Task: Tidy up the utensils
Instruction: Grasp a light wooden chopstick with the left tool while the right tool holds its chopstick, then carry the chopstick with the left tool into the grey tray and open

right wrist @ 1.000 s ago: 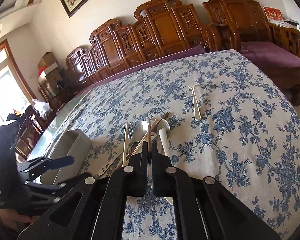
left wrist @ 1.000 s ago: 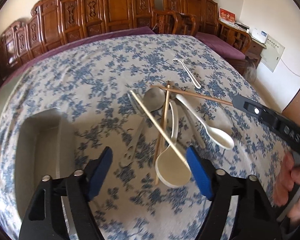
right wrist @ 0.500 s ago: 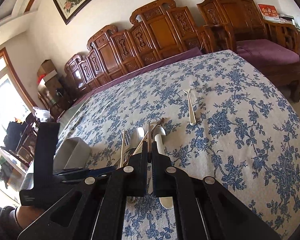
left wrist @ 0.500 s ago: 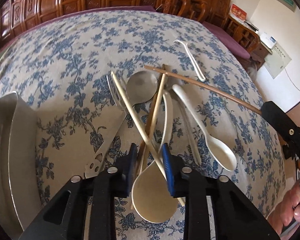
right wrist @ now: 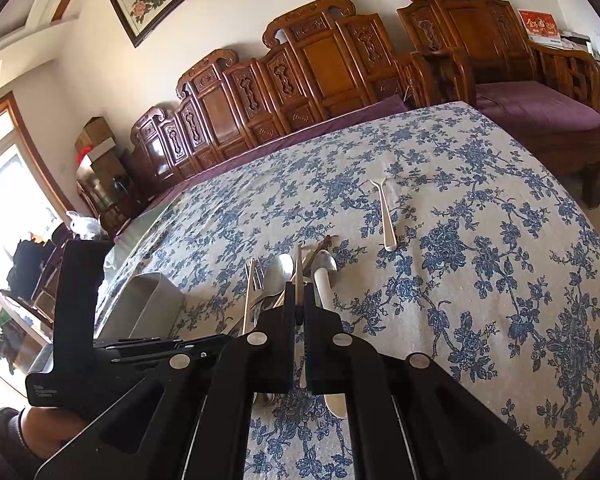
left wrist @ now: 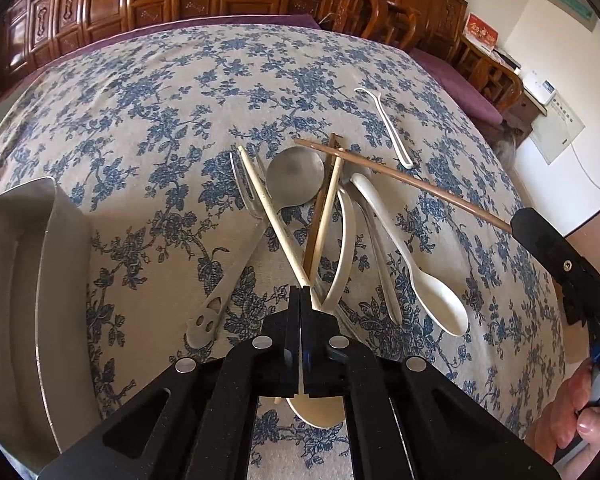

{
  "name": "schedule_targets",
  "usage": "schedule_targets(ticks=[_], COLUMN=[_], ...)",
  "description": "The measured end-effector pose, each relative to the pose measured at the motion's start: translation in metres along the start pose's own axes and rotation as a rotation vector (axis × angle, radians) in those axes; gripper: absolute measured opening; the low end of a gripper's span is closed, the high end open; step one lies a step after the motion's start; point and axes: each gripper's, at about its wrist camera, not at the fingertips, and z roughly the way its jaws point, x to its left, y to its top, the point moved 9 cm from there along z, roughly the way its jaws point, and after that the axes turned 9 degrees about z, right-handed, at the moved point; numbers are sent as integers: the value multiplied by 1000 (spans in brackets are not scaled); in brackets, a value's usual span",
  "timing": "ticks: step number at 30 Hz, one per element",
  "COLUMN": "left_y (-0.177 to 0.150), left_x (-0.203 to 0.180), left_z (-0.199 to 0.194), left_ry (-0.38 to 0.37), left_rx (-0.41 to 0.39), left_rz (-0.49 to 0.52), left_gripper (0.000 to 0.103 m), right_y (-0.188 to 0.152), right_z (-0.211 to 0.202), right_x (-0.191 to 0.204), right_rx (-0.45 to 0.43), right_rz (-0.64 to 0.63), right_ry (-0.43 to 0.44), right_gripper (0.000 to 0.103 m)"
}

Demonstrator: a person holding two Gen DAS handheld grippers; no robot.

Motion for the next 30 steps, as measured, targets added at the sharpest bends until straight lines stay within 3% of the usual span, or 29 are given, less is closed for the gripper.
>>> schedule_targets(ticks=[3,9,14,22,30], left_y=[4,7,3,2,9], left_x=[0,-1,0,7,9], left_z=[-3,10,20,4,-22], left_ry=[18,30,17,26,72], left_rx=[-13,18,45,7,-43], left_rz=[9,2,-15,-39,24], left_gripper=[0,14,13,6,4], right_y=[0,2,3,3,4], right_z=[-1,0,0,0,0], right_x=[0,-3,-3,-4,6], right_rx=[-2,-5,-6,-5,-9], right_rz=[-3,0,-2,-5,-27], right_ry=[0,-4,-5,-5,-6], right_gripper=[5,5,5,5,5])
